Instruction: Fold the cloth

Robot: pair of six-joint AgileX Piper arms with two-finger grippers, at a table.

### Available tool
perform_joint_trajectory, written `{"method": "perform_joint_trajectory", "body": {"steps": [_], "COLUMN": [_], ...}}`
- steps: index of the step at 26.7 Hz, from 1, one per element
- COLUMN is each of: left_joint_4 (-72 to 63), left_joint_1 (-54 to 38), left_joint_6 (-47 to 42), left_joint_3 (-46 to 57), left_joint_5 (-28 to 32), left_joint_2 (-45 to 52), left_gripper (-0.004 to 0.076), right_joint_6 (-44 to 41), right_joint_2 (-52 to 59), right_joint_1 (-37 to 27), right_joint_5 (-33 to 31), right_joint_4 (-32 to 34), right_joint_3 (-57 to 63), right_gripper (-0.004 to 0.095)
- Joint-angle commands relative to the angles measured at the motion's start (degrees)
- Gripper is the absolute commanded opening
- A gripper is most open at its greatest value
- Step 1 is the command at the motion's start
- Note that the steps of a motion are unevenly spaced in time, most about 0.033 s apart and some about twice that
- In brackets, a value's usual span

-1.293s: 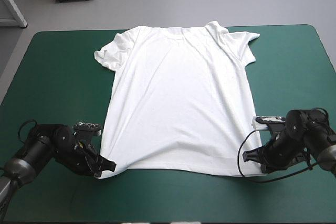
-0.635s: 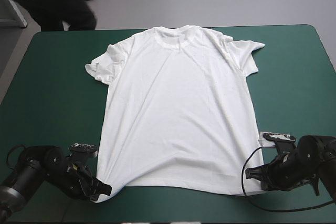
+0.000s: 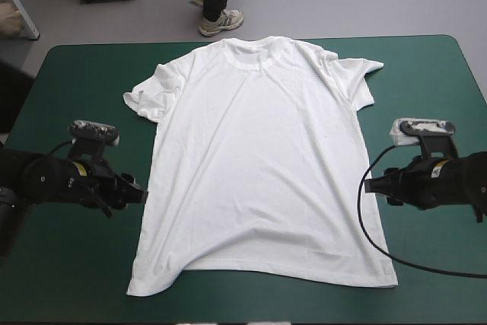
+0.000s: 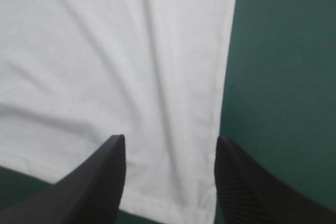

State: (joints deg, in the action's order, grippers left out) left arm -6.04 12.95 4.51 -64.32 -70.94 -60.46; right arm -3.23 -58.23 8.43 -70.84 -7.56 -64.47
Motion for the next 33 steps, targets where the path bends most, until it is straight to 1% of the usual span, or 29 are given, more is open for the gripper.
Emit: {"method": "perform_joint_trajectory", "body": {"steps": [1, 4, 5, 7, 12, 15, 18, 27, 33], "left_joint_4": [5.3, 6.4, 7.3, 8.2, 6.0, 4.3, 4.3, 4.3, 2.1], "left_joint_1": [0.1, 0.1, 0.1, -0.2, -3.6, -5.3, -5.7, -5.7, -5.7], "left_joint_6": [-1.0, -0.8, -0.8, -0.8, -0.9, -0.9, -0.8, -1.6, -2.2], "left_joint_3": [-11.0, -17.3, -19.2, -20.9, -22.9, -24.7, -27.0, -35.0, -36.0], "left_joint_5": [-0.8, 0.3, 0.8, 2.6, 6.5, 8.0, 8.2, 9.6, 9.5], "left_joint_2": [-5.4, -12.6, -16.3, -21.2, -29.3, -33.9, -38.9, -50.6, -54.8], "left_gripper": [0.0407, 0.0405, 0.0406, 0.0405, 0.0405, 0.0405, 0.0404, 0.0402, 0.0402], "right_joint_6": [2.1, 2.1, 2.1, 2.1, 2.1, 2.1, 2.1, 2.1, 2.1], "right_joint_2": [-2.6, -6.0, -7.1, -8.0, -8.5, -8.5, -8.6, -10.6, -10.8], "right_joint_1": [-0.3, -0.3, -0.3, -0.3, -0.3, -0.3, -0.3, -0.3, -0.3], "right_joint_5": [1.1, 1.4, 1.8, 2.1, 2.3, 2.4, 2.5, 2.2, 2.2], "right_joint_4": [2.9, 2.8, 2.7, 2.3, 2.4, 2.8, 3.0, 2.9, 3.4], "right_joint_3": [-10.0, -14.6, -15.5, -15.8, -15.8, -15.8, -15.8, -15.8, -15.8], "right_gripper": [0.0443, 0.0443, 0.0443, 0.0443, 0.0443, 0.0441, 0.0439, 0.0439, 0.0439]}}
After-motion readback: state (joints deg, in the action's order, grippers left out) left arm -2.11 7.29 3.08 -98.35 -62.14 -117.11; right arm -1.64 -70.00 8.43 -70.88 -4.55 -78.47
